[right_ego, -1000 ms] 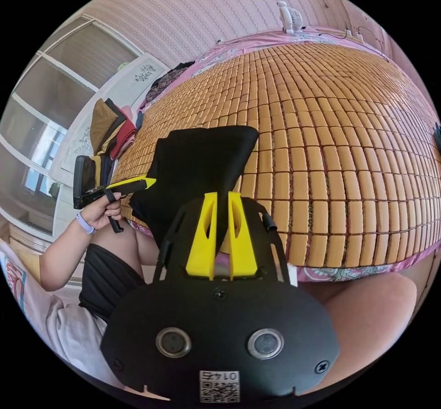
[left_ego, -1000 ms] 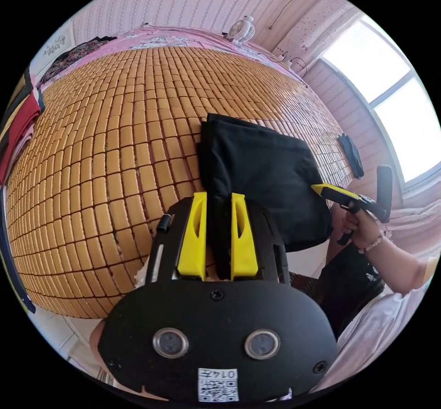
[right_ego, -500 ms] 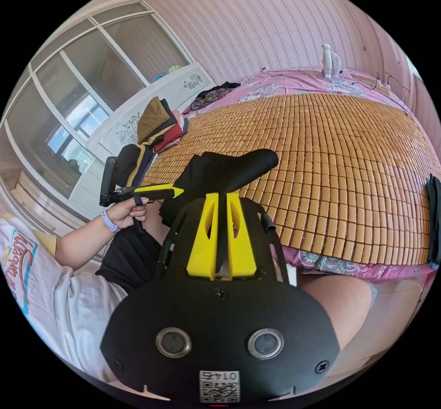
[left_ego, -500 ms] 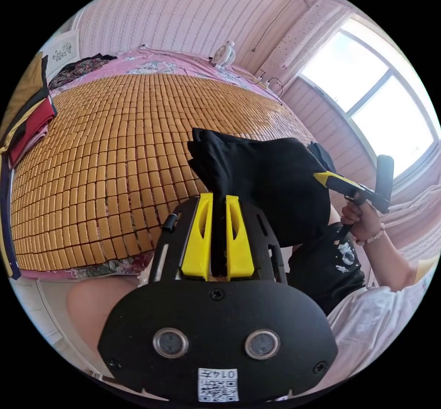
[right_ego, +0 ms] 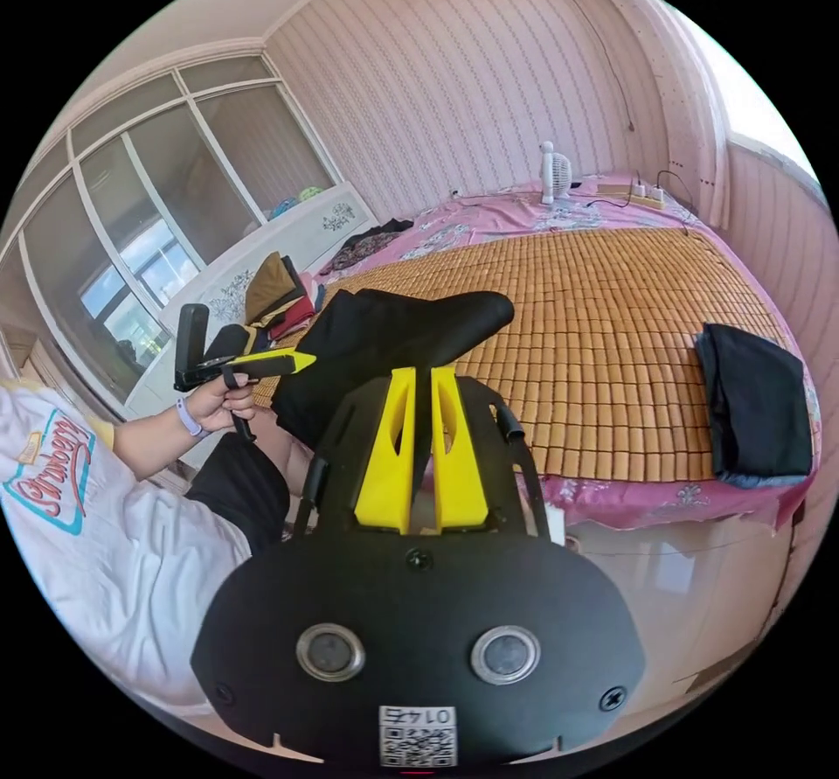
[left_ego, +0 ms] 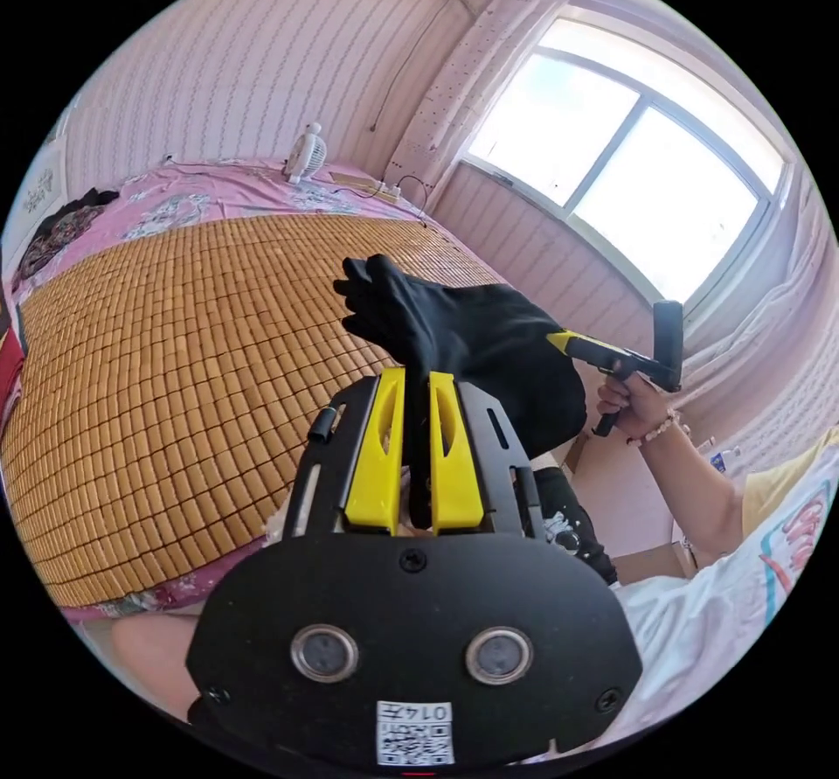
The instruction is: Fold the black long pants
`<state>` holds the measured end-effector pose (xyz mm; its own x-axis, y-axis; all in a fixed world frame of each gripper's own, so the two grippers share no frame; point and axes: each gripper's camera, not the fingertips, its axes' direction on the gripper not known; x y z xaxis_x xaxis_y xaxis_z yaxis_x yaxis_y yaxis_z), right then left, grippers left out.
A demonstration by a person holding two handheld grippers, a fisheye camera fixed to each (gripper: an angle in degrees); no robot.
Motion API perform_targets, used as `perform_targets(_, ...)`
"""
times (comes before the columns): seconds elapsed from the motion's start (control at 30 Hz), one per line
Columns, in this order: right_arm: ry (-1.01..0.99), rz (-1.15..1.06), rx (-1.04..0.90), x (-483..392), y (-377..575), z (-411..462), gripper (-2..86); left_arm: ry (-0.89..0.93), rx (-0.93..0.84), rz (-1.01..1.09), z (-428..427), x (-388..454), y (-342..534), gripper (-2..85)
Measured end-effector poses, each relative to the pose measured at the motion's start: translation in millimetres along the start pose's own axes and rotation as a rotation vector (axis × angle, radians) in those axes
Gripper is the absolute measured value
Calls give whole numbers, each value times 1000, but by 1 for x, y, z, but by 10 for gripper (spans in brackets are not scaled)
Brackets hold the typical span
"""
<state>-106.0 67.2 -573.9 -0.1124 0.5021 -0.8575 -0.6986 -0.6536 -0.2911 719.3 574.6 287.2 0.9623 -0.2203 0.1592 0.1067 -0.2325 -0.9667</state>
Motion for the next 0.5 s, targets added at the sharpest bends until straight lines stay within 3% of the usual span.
perform_targets(0.33,286,73,-23,171,-39,-139,30,285,-40,229,179,168,-129,43)
perform_targets(0.5,390,198,-87,263,-76,-157,61,334,-51,50,253,197,-176,63)
